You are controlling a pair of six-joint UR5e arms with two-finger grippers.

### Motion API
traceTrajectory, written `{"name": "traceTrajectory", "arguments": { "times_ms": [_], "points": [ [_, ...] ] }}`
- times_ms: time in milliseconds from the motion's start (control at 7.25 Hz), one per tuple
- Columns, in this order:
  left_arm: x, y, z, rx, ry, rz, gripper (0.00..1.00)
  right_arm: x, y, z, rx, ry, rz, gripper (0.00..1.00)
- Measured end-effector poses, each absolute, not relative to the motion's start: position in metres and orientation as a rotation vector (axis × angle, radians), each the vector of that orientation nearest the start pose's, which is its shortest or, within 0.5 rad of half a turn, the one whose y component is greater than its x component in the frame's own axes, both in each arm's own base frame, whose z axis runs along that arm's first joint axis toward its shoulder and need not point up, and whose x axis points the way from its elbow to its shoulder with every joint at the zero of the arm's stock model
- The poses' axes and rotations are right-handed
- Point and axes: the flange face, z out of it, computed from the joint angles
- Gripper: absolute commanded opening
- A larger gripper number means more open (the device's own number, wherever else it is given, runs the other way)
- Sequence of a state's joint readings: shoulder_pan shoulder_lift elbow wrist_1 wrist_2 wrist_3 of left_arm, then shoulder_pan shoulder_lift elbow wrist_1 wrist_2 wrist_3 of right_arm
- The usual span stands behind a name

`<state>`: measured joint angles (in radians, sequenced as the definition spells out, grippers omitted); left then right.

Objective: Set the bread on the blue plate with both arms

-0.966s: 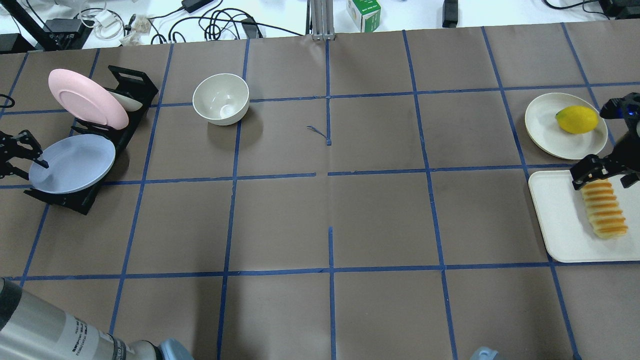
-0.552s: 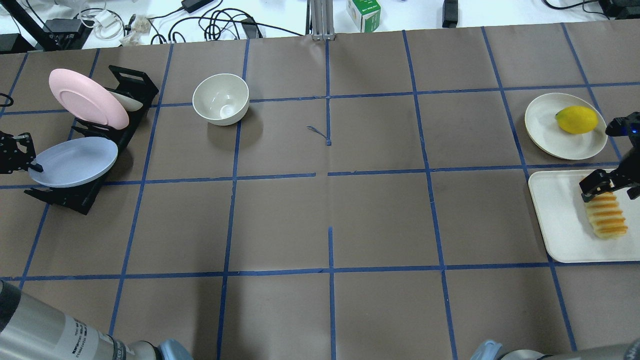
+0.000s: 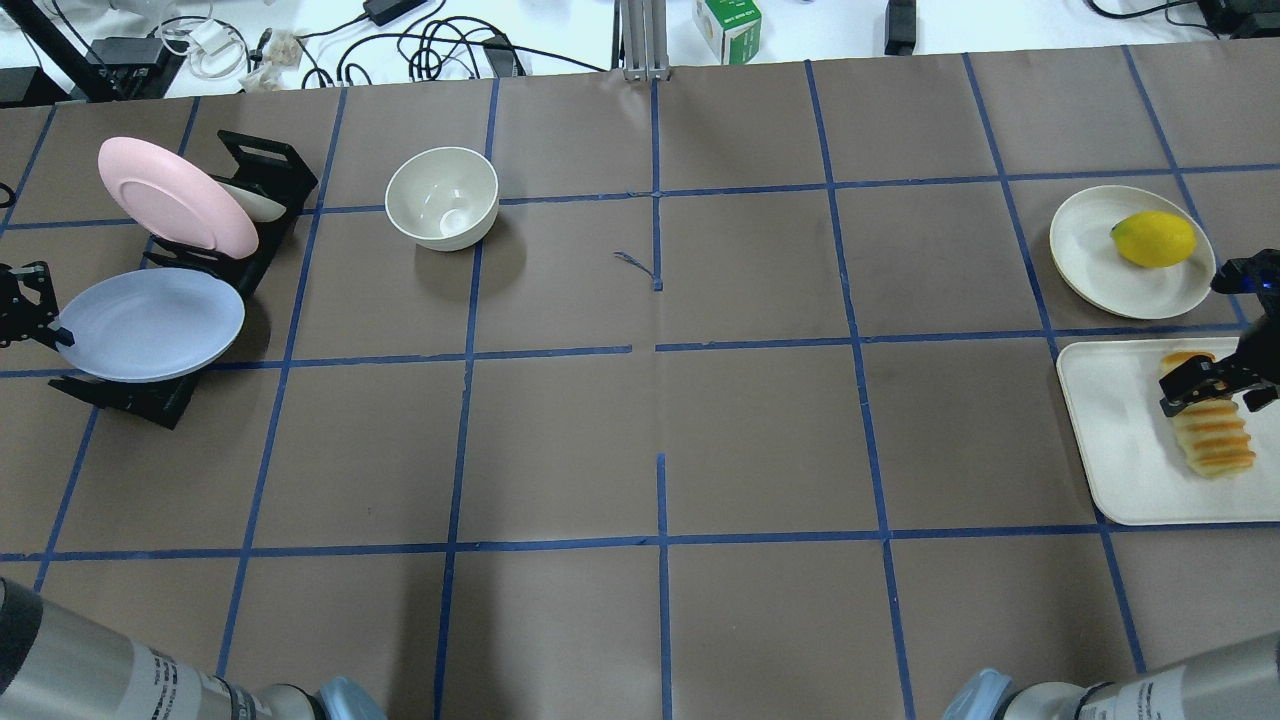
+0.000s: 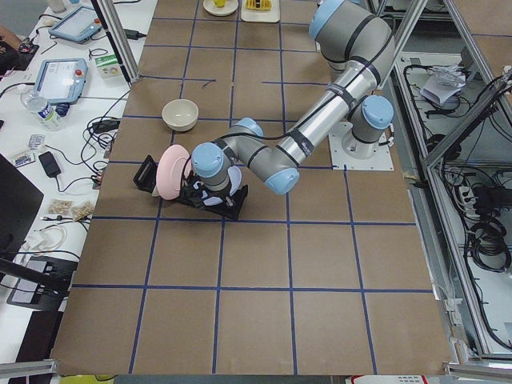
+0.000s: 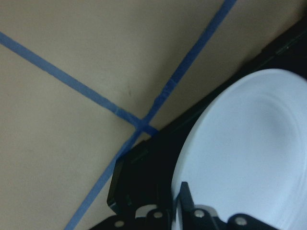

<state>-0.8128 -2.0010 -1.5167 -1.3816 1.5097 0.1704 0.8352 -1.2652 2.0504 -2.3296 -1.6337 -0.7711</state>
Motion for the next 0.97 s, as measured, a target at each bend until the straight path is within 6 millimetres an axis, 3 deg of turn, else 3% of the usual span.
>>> {"name": "traceTrajectory", "arguments": {
  "times_ms": [138,276,414,690,966],
  "points": [
    [0.307,-0.539,0.307,-0.948,3.161,0.296,0.00,-0.244,-0.460,0.183,-0.076,3.164,0.094,0.60],
    [0.278,-0.536,0.324,-0.922,3.203,0.355,0.00,-0.245,-0.461,0.181,-0.074,3.160,0.089,0.10],
    [0.235,-0.540,0.333,-0.853,3.238,0.400,0.00,-0.245,-0.461,0.181,-0.071,3.160,0.089,0.00],
    [0.116,-0.559,0.332,-0.661,3.296,0.413,0.00,-0.245,-0.461,0.185,-0.065,3.163,0.084,0.00],
    [-0.016,-0.570,0.307,-0.583,3.332,0.294,0.00,-0.248,-0.470,0.211,-0.060,3.181,0.049,0.00]
  ]
}}
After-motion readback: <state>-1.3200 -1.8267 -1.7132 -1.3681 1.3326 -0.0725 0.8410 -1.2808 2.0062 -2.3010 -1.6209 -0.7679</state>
